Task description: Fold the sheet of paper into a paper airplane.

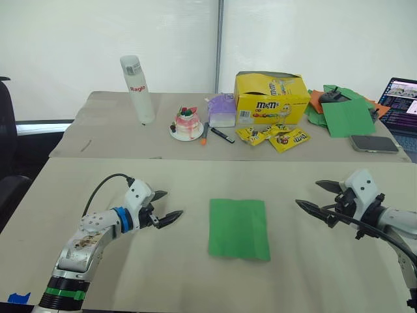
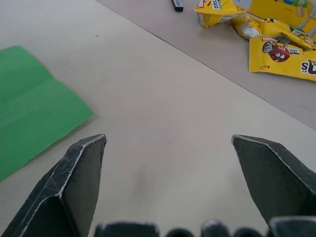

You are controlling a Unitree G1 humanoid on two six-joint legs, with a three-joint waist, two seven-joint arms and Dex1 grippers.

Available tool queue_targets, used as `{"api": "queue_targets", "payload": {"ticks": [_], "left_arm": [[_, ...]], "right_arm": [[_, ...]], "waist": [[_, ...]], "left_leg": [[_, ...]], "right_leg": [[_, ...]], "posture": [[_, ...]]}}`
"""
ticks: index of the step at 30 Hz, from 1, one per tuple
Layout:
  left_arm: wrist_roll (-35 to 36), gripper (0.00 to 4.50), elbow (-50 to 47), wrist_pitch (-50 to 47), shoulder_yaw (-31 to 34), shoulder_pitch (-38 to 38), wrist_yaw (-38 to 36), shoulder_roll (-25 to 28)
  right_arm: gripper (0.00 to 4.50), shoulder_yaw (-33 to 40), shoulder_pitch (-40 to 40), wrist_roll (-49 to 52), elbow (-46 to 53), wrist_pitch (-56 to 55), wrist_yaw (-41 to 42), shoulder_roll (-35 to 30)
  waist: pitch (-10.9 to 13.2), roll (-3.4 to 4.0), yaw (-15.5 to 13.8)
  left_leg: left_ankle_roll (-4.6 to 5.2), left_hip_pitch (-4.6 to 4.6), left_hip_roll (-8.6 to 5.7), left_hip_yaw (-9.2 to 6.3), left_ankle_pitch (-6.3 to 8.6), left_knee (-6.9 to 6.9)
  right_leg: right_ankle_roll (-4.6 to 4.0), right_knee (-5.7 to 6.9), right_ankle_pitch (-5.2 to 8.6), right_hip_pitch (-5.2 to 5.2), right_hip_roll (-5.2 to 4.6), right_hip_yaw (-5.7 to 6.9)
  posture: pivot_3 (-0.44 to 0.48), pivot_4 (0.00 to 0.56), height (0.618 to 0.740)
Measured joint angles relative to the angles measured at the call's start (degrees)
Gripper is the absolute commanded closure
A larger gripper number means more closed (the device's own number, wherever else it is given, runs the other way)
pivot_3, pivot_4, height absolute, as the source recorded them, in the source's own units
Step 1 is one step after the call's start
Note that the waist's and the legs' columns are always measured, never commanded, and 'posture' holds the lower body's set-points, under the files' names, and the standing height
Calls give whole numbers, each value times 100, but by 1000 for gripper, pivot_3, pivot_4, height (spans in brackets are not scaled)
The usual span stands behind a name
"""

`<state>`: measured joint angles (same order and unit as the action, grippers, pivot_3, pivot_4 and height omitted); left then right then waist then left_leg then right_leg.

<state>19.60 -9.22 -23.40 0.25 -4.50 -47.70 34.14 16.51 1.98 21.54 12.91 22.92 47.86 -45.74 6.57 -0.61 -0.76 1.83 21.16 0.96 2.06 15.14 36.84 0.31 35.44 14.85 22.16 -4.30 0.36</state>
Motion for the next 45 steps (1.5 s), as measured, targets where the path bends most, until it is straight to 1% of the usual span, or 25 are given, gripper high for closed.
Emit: {"api": "queue_targets", "payload": {"ticks": [2, 4, 5, 7, 9, 12, 13, 17, 18, 23, 27, 30, 34, 36, 39, 42, 45], "left_arm": [[30, 0, -2, -19, 3, -6, -23, 1], [316, 0, -60, -106, 2, -150, -325, 27], [574, 561, -179, -205, 2, -334, -552, 29], [983, 1155, -473, -328, -21, -823, -883, 29], [997, 1800, -673, -305, -183, -1234, -1156, 131], [724, 2842, -600, -252, -696, -1440, -1448, 256], [576, 3143, -518, -208, -924, -1504, -1505, 252], [-13, 4478, -94, 100, -1590, -1897, -1648, 79], [-135, 4500, -1, 186, -1743, -2001, -1696, 18], [-713, 4500, 665, 578, -2396, -2092, -1856, -232], [-1054, 4500, 1265, 754, -2616, -2260, -1798, -645], [-1158, 4500, 1696, 855, -2699, -2277, -1764, -979], [-1326, 4500, 1781, 1088, -2805, -2244, -1754, -1065], [-1388, 4500, 1778, 1171, -2810, -2223, -1722, -1050], [-1585, 4500, 1803, 1382, -2856, -2239, -1615, -1003], [-1726, 4500, 1823, 1496, -2904, -2272, -1519, -1001], [-1750, 4500, 1807, 1522, -2923, -2272, -1467, -1008]], "right_arm": [[25, 0, 0, 6, 4, 8, 5, 0], [25, 9, 46, 67, 129, 123, 49, -17], [260, -5, 138, 130, 312, 240, 102, -95], [848, -48, 267, 212, 654, 391, 220, -226], [1505, -70, 422, 237, 932, 541, 292, -335], [2613, -107, 695, 234, 1189, 703, 320, -353], [2909, -133, 799, 228, 1277, 743, 322, -358], [4291, -243, 1067, 228, 1648, 832, 294, -361], [4454, -261, 1113, 228, 1741, 876, 274, -361], [4454, -274, 1266, 229, 2054, 1002, 174, -361], [4454, -275, 1317, 228, 2192, 1013, 103, -341], [4454, -281, 1354, 231, 2298, 1035, 48, -335], [4454, -358, 1346, 208, 2344, 1199, 31, -417], [4454, -501, 1250, 88, 2325, 1198, 22, -508], [4454, -979, 757, -381, 1975, 977, -25, -667], [4454, -1775, 88, -991, 1332, 536, 37, -672], [4454, -2174, -227, -1250, 824, 229, 103, -539]], "waist": [[0, 0, -1], [1, -1, -13], [2, 0, -39], [1, 1, -65], [-1, 2, -53], [-4, 11, -3], [-3, 11, 4], [0, 5, 4], [1, 4, -5], [5, -2, 0], [8, -8, -20], [10, -11, -16], [11, -17, -3], [9, -16, 2], [2, -21, 9], [-9, -24, 11], [-14, -19, -9]], "left_leg": [[0, 0, 0, 0, 0, 0], [0, 2, 0, -1, 0, 3], [0, 7, -1, -3, 0, 9], [0, 7, -2, -3, -1, 15], [1, 0, -7, -1, 0, 14], [2, -1, -10, 0, 0, 11], [2, 1, -9, -1, 0, 11], [2, 1, -9, -3, 0, 14], [2, 2, -12, -3, 0, 16], [3, 2, -12, -2, 0, 16], [3, 3, -15, -4, 0, 21], [4, 5, -15, -4, 0, 23], [4, 1, -14, -3, 1, 23], [4, -2, -14, -1, 1, 24], [4, -9, -14, -1, 1, 34], [4, -11, -13, -1, 1, 42], [4, -5, -13, -5, 1, 45]], "right_leg": [[0, 0, 0, 0, 0, 0], [0, 2, 0, 0, 0, 3], [0, 5, 0, 1, -1, 8], [1, 6, 0, -2, -2, 8], [4, 4, 2, -9, 2, 2], [7, 4, 5, -8, 10, -3], [7, 6, 5, -6, 14, -3], [8, 8, 6, -5, 22, -4], [10, 8, 7, -6, 21, -5], [14, 9, 9, -4, 25, -11], [15, 12, 10, -5, 24, -13], [18, 14, 11, -5, 25, -15], [17, 19, 11, -5, 26, -21], [18, 24, 11, -5, 26, -25], [19, 32, 12, -9, 30, -31], [20, 36, 13, -11, 36, -33], [24, 37, 16, -11, 54, -65]], "posture": [[0, 150, 738], [0, 150, 738], [0, 150, 738], [0, 150, 738], [0, 150, 738], [0, 150, 738], [0, 150, 738], [0, 150, 738], [0, 150, 738], [0, 150, 738], [0, 150, 738], [0, 150, 738], [0, 150, 738], [0, 150, 738], [0, 150, 738], [0, 150, 738], [0, 150, 738]]}}
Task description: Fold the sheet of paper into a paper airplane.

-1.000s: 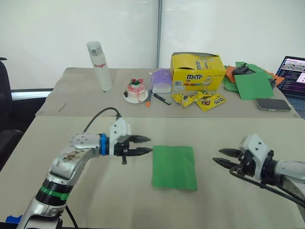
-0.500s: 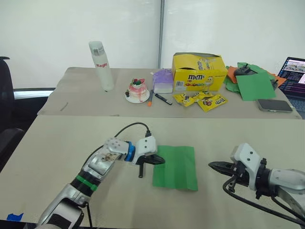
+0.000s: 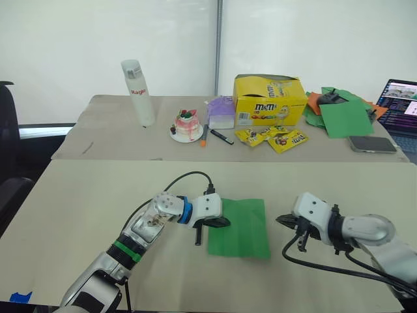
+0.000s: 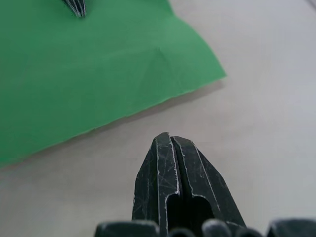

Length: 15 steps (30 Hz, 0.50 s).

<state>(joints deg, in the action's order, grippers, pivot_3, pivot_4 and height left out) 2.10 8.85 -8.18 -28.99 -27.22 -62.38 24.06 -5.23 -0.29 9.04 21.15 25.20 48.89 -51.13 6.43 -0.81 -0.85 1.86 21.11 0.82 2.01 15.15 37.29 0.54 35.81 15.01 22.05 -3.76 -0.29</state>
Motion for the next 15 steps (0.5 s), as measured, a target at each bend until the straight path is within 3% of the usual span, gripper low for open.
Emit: {"api": "queue_targets", "payload": {"ticks": [6, 15], "left_arm": [[-3, 4500, 12, -49, 51, 1, 60, 0], [-3, 4500, -102, -207, 79, 47, 162, 0]], "right_arm": [[4454, -199, -324, 56, -556, -133, 368, 181], [4454, -115, -312, 933, -474, 104, 690, 873]], "waist": [[-7, 0, 12], [-13, 11, 13]], "left_leg": [[1, 0, 6, 0, 1, 6], [2, 1, 9, -1, 1, 7]], "right_leg": [[2, 5, 1, -2, 33, -55], [1, 9, 1, 0, 34, -63]], "posture": [[0, 150, 738], [0, 150, 738]]}}
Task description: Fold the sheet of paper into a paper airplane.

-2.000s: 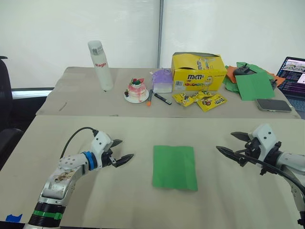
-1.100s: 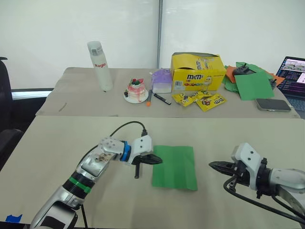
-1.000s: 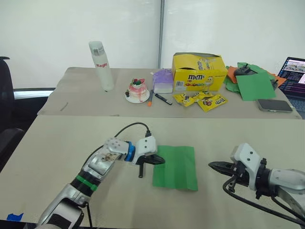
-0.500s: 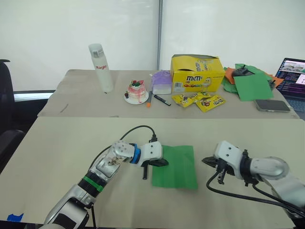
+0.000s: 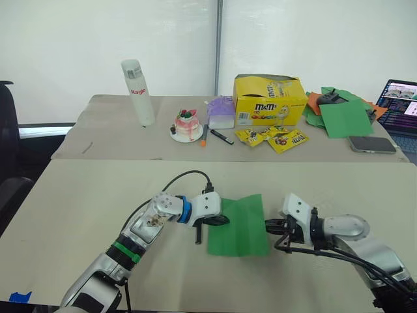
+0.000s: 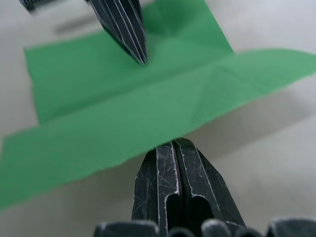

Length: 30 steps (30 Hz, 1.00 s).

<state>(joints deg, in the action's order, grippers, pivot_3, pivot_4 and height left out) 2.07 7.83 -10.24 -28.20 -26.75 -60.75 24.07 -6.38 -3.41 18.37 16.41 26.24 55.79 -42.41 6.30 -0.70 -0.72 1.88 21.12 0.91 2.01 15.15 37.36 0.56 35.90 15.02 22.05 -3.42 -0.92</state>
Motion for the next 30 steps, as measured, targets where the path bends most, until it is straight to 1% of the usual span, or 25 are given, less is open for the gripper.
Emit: {"api": "queue_targets", "payload": {"ticks": [5, 9, 11, 14, 17, 19, 22, 26, 28, 30], "left_arm": [[0, 4500, -35, -27, 12, 25, 28, 4], [0, 4500, -78, -92, 31, 43, 56, 8], [1, 4500, -114, -135, 55, 67, 75, 8], [8, 4500, -237, -280, 111, 117, 127, 9], [61, 4500, -412, -502, 245, 227, 146, 80], [185, 4500, -498, -626, 384, 290, 86, 268], [466, 4500, -509, -843, 761, 405, -90, 608], [660, 4500, -514, -1101, 1044, 451, -210, 877], [788, 4500, -538, -1218, 1193, 503, -256, 931], [1084, 4500, -697, -1383, 1431, 562, -298, 916]], "right_arm": [[4454, 60, -157, 360, 115, 203, -94, 376], [4454, -242, -334, 390, 85, 210, -198, 853], [4454, -387, -472, 388, -41, 209, -263, 1142], [4454, -467, -633, 351, -279, 188, -349, 1390], [4454, -569, -721, 233, -492, 134, -349, 1422], [4454, -653, -729, 175, -621, 61, -335, 1445], [4454, -724, -741, 56, -852, -56, -288, 1465], [4454, -894, -859, -124, -1103, -154, -198, 1504], [4454, -953, -936, -206, -1199, -239, -174, 1523], [4454, -1022, -1037, -328, -1302, -354, -125, 1523]], "waist": [[-5, 5, 2], [-18, 10, 6], [-19, 8, 8], [-19, 8, 6], [-18, 7, 14], [-18, 8, 27], [-18, 8, 59], [-16, 6, 61], [-15, 6, 51], [-13, 2, 36]], "left_leg": [[0, -1, 1, 0, 0, 0], [0, -1, 1, 0, 0, 0], [0, 0, 0, 0, 0, 0], [0, 0, 0, 0, 0, 0], [0, 0, 2, 0, 0, -1], [0, 0, 4, 0, 0, -4], [0, 0, 5, 0, 0, -6], [0, 1, 4, 0, 0, -6], [0, 2, 3, 0, 0, -6], [0, 3, 4, 0, 0, -6]], "right_leg": [[0, 1, 0, 0, 0, -1], [0, 3, 0, 2, 2, -1], [0, 5, 0, 4, 2, -2], [0, 6, 0, 5, 2, -2], [-1, 7, 0, 8, 2, -1], [-4, 10, 2, 12, 3, -2], [-8, 13, 5, 15, 4, -1], [-8, 12, 5, 16, 1, 0], [-8, 11, 5, 16, 0, 1], [-7, 10, 5, 16, -1, 2]], "posture": [[0, 150, 738], [0, 150, 738], [0, 150, 738], [0, 150, 738], [0, 150, 738], [0, 150, 738], [0, 150, 738], [0, 150, 738], [0, 150, 738], [0, 150, 738]]}}
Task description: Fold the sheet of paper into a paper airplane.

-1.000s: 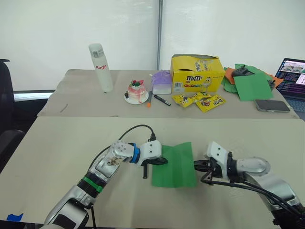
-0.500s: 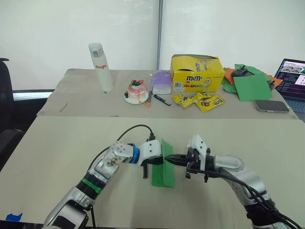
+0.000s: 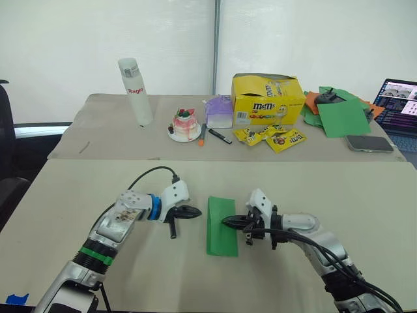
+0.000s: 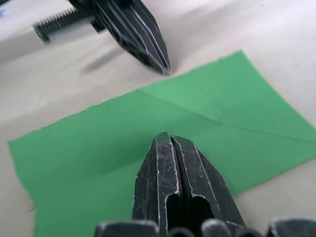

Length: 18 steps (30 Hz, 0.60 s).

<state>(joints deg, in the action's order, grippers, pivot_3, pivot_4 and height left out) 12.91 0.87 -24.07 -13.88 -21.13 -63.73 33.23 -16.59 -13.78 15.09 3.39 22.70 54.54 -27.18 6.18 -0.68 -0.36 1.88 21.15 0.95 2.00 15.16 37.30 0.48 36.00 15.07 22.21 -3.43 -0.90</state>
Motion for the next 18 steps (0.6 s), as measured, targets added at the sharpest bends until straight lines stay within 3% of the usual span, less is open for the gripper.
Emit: {"api": "queue_targets", "payload": {"ticks": [7, 13, 18], "left_arm": [[511, 4500, -440, -396, 55, 3, 120, -475], [-93, 4500, -117, -166, -726, 4, 184, -522], [-358, 4500, 12, 172, -905, -35, 256, -701]], "right_arm": [[4454, -154, -152, -347, -171, -337, -69, -31], [4454, -30, -233, -487, -256, -358, -412, -33], [4454, 120, -248, -480, -292, -283, -473, -88]], "waist": [[-1, -2, -13], [-2, -2, -28], [-2, -2, -36]], "left_leg": [[0, -4, -1, 1, 0, 0], [0, -5, -4, 1, 0, 1], [0, -4, -3, 1, 0, 1]], "right_leg": [[0, 2, 0, -5, 0, -5], [-1, 3, 0, -6, -1, -5], [-1, 2, 0, -6, -2, -6]], "posture": [[0, 150, 738], [0, 150, 738], [0, 150, 738]]}}
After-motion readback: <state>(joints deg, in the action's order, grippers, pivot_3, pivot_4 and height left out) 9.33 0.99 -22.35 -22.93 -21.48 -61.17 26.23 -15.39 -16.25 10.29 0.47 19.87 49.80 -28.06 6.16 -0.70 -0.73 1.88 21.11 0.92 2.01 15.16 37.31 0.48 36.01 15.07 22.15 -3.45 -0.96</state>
